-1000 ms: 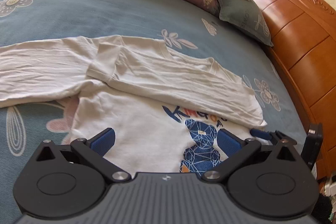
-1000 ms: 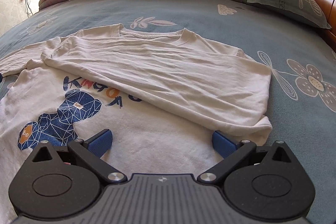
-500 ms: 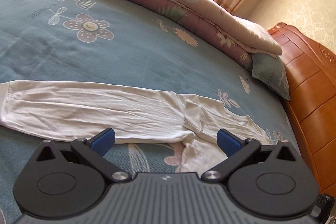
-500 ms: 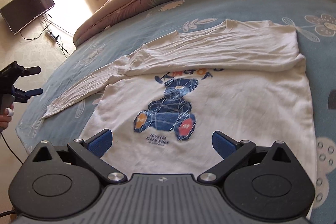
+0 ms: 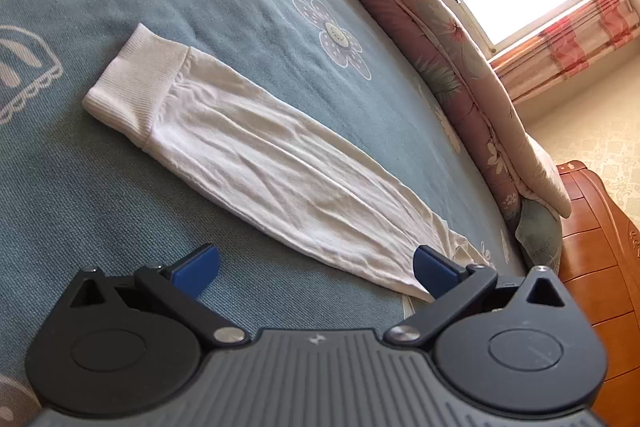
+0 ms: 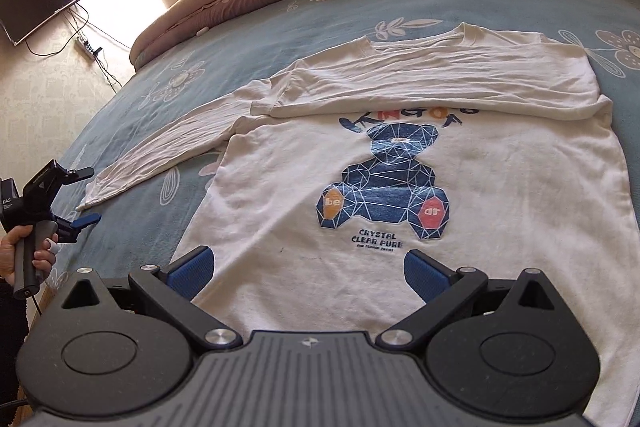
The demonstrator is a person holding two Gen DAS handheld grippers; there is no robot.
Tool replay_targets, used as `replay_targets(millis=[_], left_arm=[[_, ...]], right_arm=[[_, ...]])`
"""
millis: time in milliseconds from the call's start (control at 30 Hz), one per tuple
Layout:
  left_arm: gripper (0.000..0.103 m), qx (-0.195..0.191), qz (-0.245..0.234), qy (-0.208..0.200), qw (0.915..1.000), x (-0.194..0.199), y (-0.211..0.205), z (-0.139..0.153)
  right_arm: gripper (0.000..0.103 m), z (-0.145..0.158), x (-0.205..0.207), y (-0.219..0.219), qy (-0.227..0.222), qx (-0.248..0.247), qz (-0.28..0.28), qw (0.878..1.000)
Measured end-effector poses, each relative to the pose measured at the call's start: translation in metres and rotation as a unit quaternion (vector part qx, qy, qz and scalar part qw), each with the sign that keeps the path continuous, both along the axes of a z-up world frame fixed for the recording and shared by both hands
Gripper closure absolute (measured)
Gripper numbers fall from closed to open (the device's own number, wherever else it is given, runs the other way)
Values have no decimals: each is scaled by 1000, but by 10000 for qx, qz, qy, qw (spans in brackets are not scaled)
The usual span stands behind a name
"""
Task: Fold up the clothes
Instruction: 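Move the open left gripper toward the cuff of the extended sleeve, then close the left gripper on the white sleeve cuff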
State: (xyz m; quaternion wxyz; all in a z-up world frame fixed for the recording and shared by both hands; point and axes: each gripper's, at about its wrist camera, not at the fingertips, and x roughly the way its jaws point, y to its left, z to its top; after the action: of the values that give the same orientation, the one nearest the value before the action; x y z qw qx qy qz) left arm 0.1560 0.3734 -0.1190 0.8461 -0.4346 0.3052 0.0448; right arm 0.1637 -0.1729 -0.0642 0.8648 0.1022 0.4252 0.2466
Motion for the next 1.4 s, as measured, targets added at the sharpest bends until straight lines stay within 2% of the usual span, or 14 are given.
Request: replay_targets(millis=[100,367,567,800,967,1167,1400], left_arm=[[1,-16,8,-283,9996,2,3,-6],[1,453,36,-840,9954,12,0,-12],[1,878,137,-969,9913,23,-3,-10],[1,892,518,-892,9907,38,-13,-7],[1,1519,218,-980,9833,43,-27,-9],[1,1120,682,-1001,9863,63,-7,-8],[1,759,576,-1409,9854,57,-19,15]], right_arm=[[0,2,1,8,-29,-70,-11,10000],[0,2,5,20,51,-243,-85,9997],[0,0,9,29,66,-337,-41,9994],[0,-3,9,33,101,-370,-18,9993],[0,-3,11,31,100,-375,-50,9992],[0,-2,8,29,64,-378,-57,9992],[0,0,8,22,-11,-367,-64,9993]])
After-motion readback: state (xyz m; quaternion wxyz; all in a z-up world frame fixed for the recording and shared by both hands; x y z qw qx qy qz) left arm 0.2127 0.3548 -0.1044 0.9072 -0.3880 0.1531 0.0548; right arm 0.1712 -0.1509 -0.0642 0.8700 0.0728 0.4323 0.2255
